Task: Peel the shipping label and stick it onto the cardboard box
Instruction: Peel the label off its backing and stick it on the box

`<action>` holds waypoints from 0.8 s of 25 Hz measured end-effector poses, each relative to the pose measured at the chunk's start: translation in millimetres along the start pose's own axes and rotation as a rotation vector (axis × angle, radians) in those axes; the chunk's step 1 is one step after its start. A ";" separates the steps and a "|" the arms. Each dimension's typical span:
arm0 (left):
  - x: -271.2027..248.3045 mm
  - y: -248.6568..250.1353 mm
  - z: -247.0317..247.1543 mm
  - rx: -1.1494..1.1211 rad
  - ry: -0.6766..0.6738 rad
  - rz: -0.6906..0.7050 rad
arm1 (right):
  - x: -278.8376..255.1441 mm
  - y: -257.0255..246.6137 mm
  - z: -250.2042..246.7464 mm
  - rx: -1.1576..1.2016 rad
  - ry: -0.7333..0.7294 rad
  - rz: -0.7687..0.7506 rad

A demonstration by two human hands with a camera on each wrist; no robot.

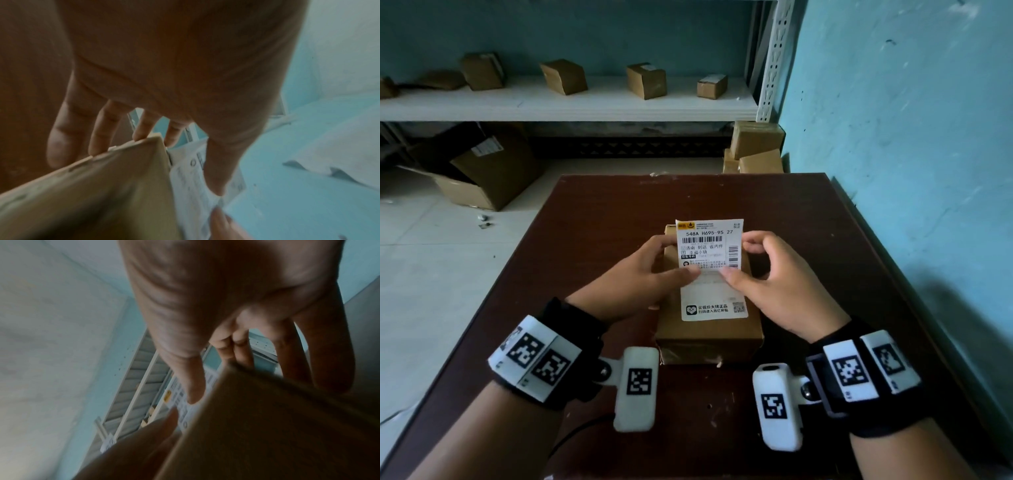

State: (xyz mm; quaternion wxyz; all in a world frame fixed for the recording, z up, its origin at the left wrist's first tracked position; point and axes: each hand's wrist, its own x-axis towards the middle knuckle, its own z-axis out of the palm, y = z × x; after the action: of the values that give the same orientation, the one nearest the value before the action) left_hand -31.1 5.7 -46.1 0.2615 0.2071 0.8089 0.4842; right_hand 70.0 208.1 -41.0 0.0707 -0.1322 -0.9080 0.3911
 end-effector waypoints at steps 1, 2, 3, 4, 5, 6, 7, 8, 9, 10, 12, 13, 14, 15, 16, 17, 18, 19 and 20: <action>0.7 1.3 3.4 0.050 0.035 0.006 | -1.6 -2.3 3.0 -0.049 0.028 -0.020; 1.4 1.8 6.0 0.103 0.067 0.016 | -2.4 -4.0 5.5 -0.093 0.052 -0.039; 2.7 0.7 7.4 0.118 0.079 0.014 | -2.3 -5.6 7.2 -0.113 0.064 -0.045; 3.3 -0.4 7.3 0.095 0.068 0.001 | -1.6 -6.6 7.9 -0.107 0.063 -0.037; 3.7 -2.0 4.9 0.046 0.048 -0.016 | -0.8 -7.4 7.1 -0.083 0.053 -0.024; 3.5 -2.2 1.6 -0.004 0.026 -0.030 | 0.4 -6.5 5.4 -0.053 0.038 -0.012; 3.6 -2.5 -2.3 -0.047 0.006 -0.043 | 1.1 -5.1 3.1 -0.021 0.023 -0.002; 2.4 -1.4 -5.5 -0.076 -0.013 -0.047 | 1.6 -3.7 0.6 0.008 0.008 0.007; 1.2 -0.2 -7.2 -0.081 -0.026 -0.043 | 1.3 -2.3 -1.5 0.028 -0.014 0.013; -1.0 1.5 -6.6 -0.062 -0.038 -0.032 | 0.5 -1.4 -2.9 0.033 -0.045 0.011; -4.1 4.0 -1.3 0.045 -0.062 -0.001 | -1.6 -0.9 -3.1 -0.014 -0.118 -0.005; -3.3 2.5 1.0 0.117 -0.061 0.014 | -2.4 -1.4 -3.0 -0.062 -0.140 -0.021; -1.9 0.7 1.5 0.174 -0.059 0.020 | -2.7 -1.4 -2.6 -0.109 -0.151 -0.041; -0.7 -0.9 0.2 0.209 -0.068 0.017 | -3.2 -1.6 -2.9 -0.137 -0.160 -0.057; -0.8 -1.1 -2.5 0.226 -0.094 0.011 | -3.1 -1.1 -4.0 -0.132 -0.173 -0.067; -0.9 -1.1 -6.2 0.230 -0.126 0.004 | -3.1 0.3 -6.3 -0.105 -0.199 -0.067; -1.2 -0.3 -9.9 0.223 -0.156 -0.001 | -2.9 2.6 -9.1 -0.072 -0.238 -0.061; -2.0 0.8 -13.4 0.212 -0.184 -0.004 | -3.0 5.2 -12.2 -0.044 -0.280 -0.052; -3.2 1.3 -16.5 0.204 -0.210 -0.006 | -3.3 7.6 -15.0 -0.020 -0.318 -0.049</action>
State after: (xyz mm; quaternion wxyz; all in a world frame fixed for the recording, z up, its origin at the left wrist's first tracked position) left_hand -38.8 -6.7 -37.7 0.3236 0.2797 0.8227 0.3744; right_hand 78.0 222.5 -36.3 -0.0660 -0.0472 -0.9146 0.3963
